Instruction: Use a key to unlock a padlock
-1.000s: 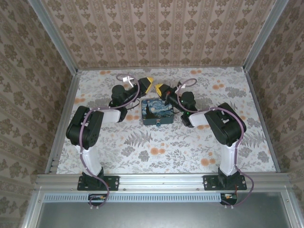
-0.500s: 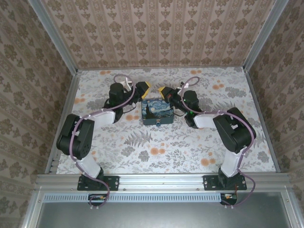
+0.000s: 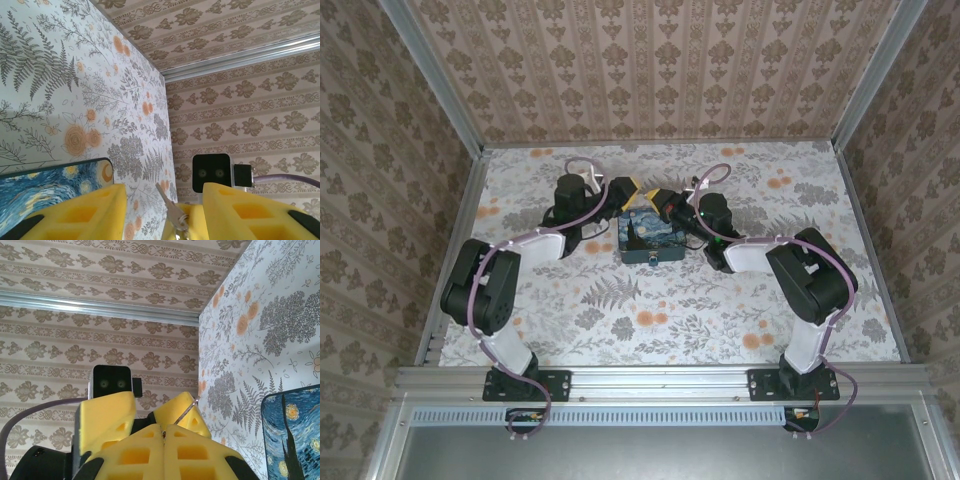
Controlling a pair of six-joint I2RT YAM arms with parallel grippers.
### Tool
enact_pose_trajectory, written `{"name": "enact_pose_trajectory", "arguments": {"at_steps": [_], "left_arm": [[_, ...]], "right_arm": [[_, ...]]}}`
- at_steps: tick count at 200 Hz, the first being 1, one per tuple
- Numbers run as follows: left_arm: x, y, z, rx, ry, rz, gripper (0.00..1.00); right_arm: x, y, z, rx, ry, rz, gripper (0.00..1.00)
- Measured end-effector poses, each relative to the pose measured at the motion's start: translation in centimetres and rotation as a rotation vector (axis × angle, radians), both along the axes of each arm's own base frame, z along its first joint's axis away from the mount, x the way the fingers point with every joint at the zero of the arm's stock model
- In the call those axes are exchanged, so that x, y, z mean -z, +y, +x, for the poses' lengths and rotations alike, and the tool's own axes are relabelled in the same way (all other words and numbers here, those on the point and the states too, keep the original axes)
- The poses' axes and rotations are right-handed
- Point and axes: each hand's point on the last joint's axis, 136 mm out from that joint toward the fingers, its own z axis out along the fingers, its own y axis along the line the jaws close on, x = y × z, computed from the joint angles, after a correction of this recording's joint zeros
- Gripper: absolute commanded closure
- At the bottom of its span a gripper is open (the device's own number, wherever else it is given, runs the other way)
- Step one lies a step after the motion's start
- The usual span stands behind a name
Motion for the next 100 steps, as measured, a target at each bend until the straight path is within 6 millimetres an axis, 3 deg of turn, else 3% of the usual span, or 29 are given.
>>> {"name": "enact_pose_trajectory", "arguments": {"at_steps": [100], "left_arm": [[-0.16, -0.34, 0.14, 0.002, -0.007, -0.017, 0.68]], "right_arm": [[-0.35, 0.64, -0.1, -0.012, 0.005, 0.018, 1.0]]}}
